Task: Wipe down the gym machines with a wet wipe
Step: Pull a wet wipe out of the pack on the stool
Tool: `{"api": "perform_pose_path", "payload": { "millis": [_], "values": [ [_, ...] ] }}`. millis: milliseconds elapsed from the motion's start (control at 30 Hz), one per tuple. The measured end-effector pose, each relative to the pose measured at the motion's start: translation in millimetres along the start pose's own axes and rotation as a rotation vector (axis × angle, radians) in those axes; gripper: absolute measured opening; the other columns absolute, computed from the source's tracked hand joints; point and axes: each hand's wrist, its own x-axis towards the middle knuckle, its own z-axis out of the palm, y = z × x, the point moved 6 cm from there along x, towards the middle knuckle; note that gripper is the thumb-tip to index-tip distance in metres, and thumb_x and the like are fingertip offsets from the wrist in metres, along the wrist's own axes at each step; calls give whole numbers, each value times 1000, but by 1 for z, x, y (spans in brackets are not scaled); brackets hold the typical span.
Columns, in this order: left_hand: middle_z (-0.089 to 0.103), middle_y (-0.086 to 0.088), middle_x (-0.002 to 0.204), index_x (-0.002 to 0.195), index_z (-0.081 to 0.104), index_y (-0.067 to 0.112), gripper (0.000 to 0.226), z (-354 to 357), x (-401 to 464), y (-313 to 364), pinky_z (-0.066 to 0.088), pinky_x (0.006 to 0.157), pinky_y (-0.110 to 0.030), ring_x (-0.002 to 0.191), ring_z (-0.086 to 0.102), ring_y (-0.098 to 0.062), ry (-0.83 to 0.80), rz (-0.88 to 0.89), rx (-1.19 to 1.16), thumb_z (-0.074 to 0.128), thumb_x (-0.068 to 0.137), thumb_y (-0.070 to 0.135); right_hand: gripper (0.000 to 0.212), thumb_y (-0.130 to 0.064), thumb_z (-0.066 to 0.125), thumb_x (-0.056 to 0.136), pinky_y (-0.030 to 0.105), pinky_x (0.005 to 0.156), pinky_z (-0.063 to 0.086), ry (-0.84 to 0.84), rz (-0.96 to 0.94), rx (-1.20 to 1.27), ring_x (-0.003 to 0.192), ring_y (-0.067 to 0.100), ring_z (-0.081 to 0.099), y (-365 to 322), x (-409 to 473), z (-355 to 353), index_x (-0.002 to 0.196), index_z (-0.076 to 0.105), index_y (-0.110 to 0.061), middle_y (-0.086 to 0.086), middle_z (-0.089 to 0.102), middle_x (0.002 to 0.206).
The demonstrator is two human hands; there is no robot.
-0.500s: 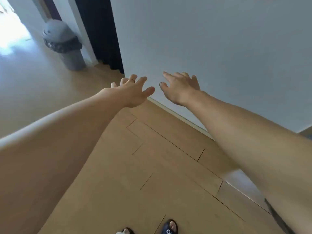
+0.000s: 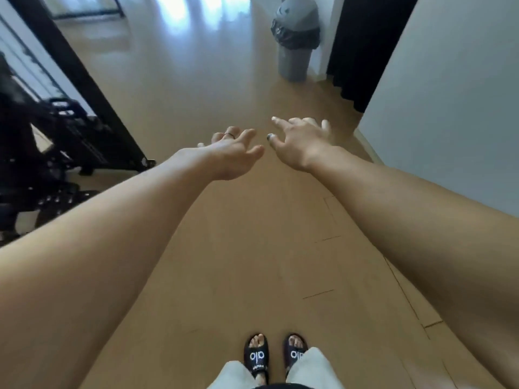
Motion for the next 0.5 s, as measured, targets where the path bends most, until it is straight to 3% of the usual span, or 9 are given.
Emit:
{"api": "perform_pose_path", "payload": {
  "millis": [267,500],
  "values": [
    [9,5,168,159,14,41,62,-2,-80,-171,15,122,-57,154,9,-25,84,-426,-134,25,102,63,59,-58,21,104,59,124,8,-73,-368,-91,151,28,26,-178,29,38,159,22,-39,1,35,163],
    [8,3,169,158,14,42,61,27,-180,-265,15,121,-58,154,10,-28,110,-744,-229,27,102,62,54,-52,22,105,60,122,10,-134,-720,-67,147,33,32,-314,-6,75,155,33,-35,7,44,156]
  ]
}}
